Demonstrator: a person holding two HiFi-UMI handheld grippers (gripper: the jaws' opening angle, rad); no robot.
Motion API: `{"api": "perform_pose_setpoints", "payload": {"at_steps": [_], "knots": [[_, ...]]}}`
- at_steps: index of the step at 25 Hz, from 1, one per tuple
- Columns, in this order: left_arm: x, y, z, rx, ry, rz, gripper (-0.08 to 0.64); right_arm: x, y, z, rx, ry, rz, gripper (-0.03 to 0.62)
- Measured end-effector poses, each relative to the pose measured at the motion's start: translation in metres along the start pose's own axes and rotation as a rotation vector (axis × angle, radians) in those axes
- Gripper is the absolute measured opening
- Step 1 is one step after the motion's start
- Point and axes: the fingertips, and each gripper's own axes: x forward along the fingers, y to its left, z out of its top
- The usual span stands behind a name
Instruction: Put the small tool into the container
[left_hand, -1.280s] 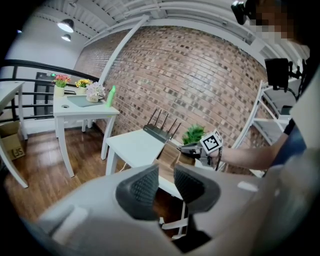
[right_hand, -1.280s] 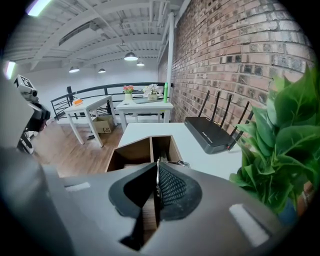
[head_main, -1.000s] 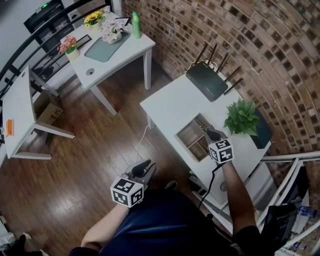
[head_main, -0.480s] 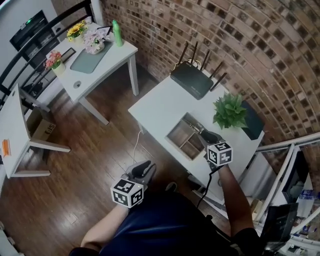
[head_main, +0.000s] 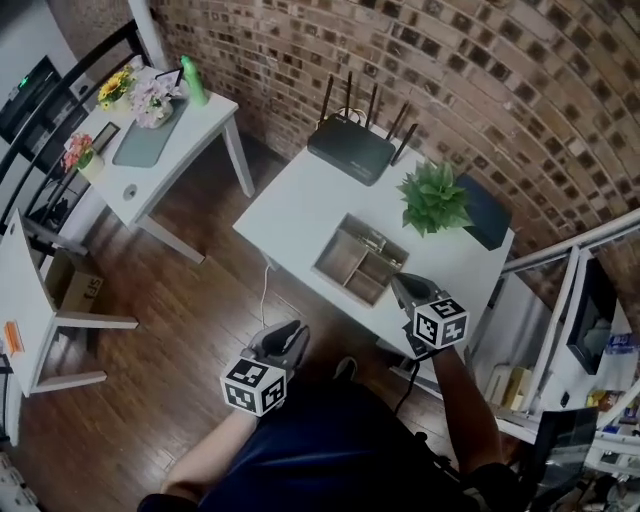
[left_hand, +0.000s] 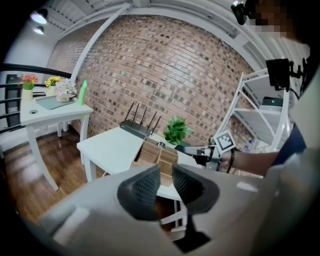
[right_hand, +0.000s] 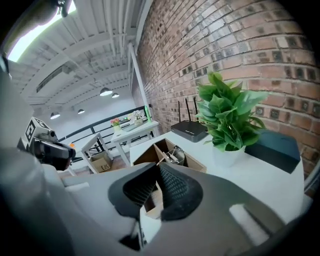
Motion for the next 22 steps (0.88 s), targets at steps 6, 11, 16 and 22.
{"api": "perform_pose_setpoints", "payload": {"at_steps": [6,11,16,22], "knots": [[0.006,-0.016,-0.007,0.027,0.033,-0.052,0.074,-0.039,0.015,0.001,0.033,-0.103,-0.065,0.011],[0.011,-0.025,-0.012,0.034,0.048,-0.079,0.06,-0.072,0.022,-0.002,0.134,-0.212,-0.106,0.011],[0.02,-0.04,-0.017,0.054,0.068,-0.119,0.057,-0.099,0.03,-0.007,0.199,-0.257,-0.137,0.011],[0.03,-0.053,-0.02,0.08,0.091,-0.153,0.055,-0.127,0.038,-0.01,0.212,-0.304,-0.182,0.011]]}}
